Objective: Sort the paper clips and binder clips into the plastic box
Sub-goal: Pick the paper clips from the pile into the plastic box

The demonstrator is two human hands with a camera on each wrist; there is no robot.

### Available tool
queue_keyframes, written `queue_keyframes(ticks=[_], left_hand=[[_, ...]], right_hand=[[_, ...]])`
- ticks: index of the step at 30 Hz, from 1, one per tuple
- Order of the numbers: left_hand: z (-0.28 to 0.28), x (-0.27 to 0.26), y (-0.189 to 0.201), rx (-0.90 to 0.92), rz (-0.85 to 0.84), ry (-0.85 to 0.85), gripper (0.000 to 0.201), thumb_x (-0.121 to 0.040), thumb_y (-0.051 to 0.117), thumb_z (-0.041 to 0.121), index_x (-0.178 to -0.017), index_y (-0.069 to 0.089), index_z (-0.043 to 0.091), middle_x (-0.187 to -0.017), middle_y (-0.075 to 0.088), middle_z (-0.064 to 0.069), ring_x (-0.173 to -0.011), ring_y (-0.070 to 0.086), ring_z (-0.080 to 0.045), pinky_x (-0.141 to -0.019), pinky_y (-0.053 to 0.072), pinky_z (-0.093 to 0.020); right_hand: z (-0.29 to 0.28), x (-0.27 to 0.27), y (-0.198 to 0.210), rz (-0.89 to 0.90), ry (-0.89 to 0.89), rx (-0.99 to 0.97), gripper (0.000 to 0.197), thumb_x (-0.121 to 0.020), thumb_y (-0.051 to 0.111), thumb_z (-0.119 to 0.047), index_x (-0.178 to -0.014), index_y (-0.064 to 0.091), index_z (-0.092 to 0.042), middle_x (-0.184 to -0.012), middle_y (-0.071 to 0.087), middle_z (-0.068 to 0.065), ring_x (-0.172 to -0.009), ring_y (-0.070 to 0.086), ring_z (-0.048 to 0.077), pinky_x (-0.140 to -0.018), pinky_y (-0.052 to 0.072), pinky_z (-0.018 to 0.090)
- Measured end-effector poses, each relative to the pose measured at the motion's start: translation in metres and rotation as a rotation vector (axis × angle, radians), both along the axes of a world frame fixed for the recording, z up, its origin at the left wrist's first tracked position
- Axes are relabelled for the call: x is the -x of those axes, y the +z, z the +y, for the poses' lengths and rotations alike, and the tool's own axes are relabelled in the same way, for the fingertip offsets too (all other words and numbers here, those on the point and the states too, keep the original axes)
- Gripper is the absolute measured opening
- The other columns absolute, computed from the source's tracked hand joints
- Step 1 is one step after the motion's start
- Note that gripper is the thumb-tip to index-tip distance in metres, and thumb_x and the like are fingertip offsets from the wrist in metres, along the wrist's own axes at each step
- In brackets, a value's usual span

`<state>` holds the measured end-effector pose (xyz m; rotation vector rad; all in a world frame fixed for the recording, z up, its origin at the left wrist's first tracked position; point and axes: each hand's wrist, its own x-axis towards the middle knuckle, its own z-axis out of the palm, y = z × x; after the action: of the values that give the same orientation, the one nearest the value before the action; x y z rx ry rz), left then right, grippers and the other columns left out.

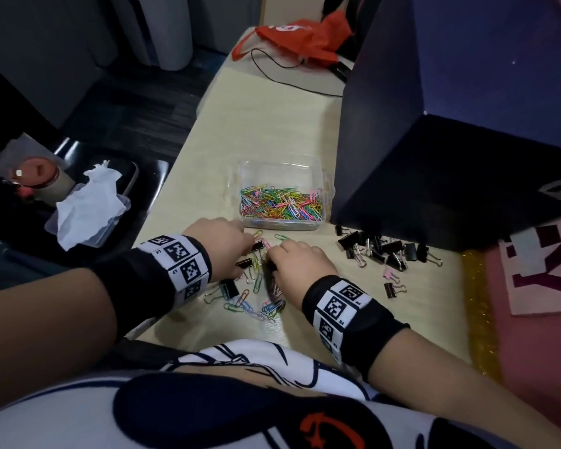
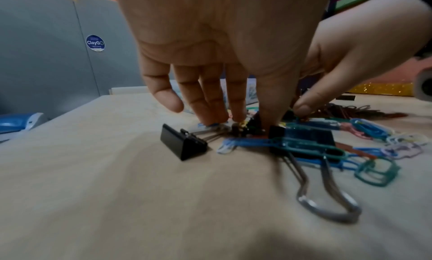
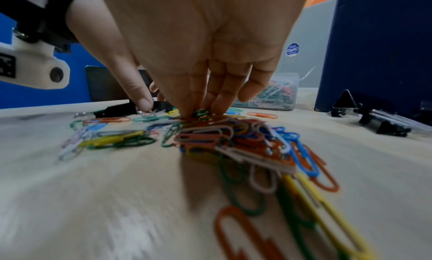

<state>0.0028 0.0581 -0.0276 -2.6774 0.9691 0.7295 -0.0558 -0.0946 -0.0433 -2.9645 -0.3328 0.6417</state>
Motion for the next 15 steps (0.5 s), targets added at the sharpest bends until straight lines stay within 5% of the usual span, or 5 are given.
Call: queue_keyframes(ticks=[9,15], left_hand=[[-0.008,0.001,-0.002,-0.006,-0.04,-0.032,0.023,-0.084,0.054,0.034,-0.104,0.056,0.022,-0.106,0.054,0.0,-0.098,0.057,-0.024,-0.07,0.041,-0.033],[-0.009,-0.001,-0.004,0.012,-0.064,-0.095,0.029,-0.084,0.055,0.037,-0.11,0.056,0.024,-0.107,0.055,0.001,-0.099,0.057,-0.022,-0.069,0.04,-0.032]], right_hand=[[-0.005,0.007,0.0,-0.087,-0.073,-0.093,0.021,-0.089,0.053,-0.025,-0.11,0.054,-0.021,-0.116,0.047,0.003,-0.11,0.042,0.027,-0.092,0.036,0.039],[-0.025,0.011,0.013,-0.135,-0.393,-0.221,0.005,-0.088,0.05,-0.029,-0.089,0.047,-0.025,-0.086,0.056,-0.007,-0.087,0.052,0.021,-0.085,0.04,0.037]])
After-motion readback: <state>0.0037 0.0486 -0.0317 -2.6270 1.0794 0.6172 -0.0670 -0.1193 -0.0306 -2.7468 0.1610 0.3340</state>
